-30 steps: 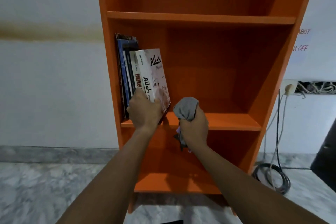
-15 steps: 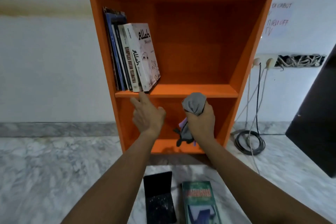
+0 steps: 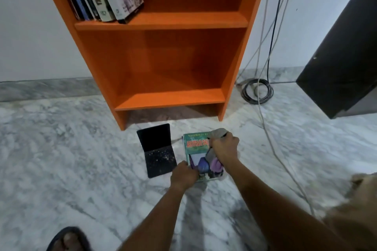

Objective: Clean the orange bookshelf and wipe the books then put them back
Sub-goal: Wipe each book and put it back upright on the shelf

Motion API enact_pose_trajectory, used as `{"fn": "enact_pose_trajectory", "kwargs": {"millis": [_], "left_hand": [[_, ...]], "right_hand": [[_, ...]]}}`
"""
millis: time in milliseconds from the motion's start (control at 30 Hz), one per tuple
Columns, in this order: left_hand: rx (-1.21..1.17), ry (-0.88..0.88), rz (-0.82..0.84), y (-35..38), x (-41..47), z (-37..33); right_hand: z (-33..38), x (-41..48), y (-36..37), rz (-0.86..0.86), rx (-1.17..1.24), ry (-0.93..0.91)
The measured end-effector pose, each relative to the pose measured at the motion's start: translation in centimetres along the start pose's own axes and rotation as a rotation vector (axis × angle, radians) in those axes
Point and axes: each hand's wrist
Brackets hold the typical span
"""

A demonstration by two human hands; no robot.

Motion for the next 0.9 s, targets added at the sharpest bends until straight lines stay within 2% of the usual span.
{"fn": "enact_pose_trajectory", "kwargs": {"millis": [167,300,400,467,600,733,833,900], "left_hand": [[-0.09,-0.13,0.066,1.7,3.3,0.5],[-0.254,-0.235,0.049,2.4,4.9,0.5],[-0.358,-0.287,0.044,2.3,5.9,0.9],[-0.437,-0.23,0.096,2.3,6.3,0.8],[-0.572,-0.145,0.224,2.0,5.5,-0.3],[-0.81,-0.025,0.344,-0.2,3.9,-0.7],[-0.789,0.066,0.43,-2.9,2.3,-0.3],[-0.747,0.124,0.456,-4.3,1.0,-0.5]], "right_hand": [[-8.2,1.9,1.6,0.13,-0.192,0.056],[-9.1,-0.5,1.3,0.184,-0.427,-0.075],[-10.1,-0.3,1.6,0.151,-0.467,-0.135],[-9.9,0.0,1.6,0.134,-0.452,-0.143],[-9.4,-0.5,1.2,0.127,-0.268,-0.144],[-8.9,-2.5,1.5,0.276,-0.083,-0.263],[-6.6,-3.7,1.8,0.411,-0.072,-0.367],[-4.7,-4.3,1.9,0.419,-0.093,-0.462]]}}
Point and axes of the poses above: each hand's wrist, its own x-axis towards the middle knuckle, its own y-axis out of the palm, z = x × y, and after that the axes turned 10 degrees about x, right-handed
